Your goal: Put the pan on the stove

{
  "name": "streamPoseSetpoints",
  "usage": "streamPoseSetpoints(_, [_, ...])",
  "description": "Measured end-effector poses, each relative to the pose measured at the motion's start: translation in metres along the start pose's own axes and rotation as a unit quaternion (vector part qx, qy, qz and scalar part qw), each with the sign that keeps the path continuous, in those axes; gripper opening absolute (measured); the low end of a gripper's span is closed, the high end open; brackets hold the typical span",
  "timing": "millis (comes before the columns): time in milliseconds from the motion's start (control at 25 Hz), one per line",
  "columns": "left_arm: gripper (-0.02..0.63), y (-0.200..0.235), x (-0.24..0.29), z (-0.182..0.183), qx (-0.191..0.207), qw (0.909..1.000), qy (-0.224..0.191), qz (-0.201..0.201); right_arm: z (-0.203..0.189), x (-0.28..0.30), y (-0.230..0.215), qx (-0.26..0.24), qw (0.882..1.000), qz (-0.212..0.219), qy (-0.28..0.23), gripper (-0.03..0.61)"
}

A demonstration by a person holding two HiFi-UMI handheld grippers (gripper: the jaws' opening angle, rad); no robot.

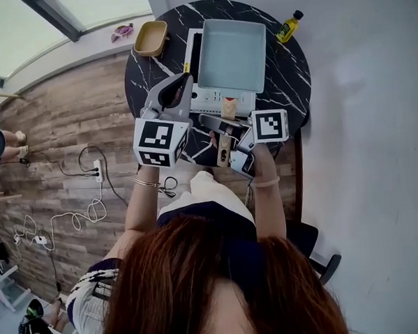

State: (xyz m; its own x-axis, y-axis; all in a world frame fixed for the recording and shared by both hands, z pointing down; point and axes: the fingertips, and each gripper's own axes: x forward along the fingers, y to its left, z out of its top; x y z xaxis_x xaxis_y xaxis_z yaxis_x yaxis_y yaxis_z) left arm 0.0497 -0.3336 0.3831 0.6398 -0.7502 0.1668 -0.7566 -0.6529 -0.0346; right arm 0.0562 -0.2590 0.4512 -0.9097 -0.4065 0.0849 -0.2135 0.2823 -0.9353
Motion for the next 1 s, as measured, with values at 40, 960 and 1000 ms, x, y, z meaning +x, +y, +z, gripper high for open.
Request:
streamPoseSetpoints(40, [0.012,0.001,0.002,-0.002,-0.002,1.0000,0.002,0.001,0.001,0.000,-0.004,0.004,1.000,-0.001,0.001,0.022])
streamPoseSetpoints(960, [0.012,0.016,0.039,-0.039,-0.004,0.9989,0.045,0.012,0.027,0.025,-0.075,0.067,0.998,0.002,0.021,0.023])
streamPoseSetpoints(1000, [0.012,0.017,0.040,-0.040,-0.006,0.9989,0.046,0.011,0.028,0.026,-0.078,0.069,0.997,0.003,0.021,0.023])
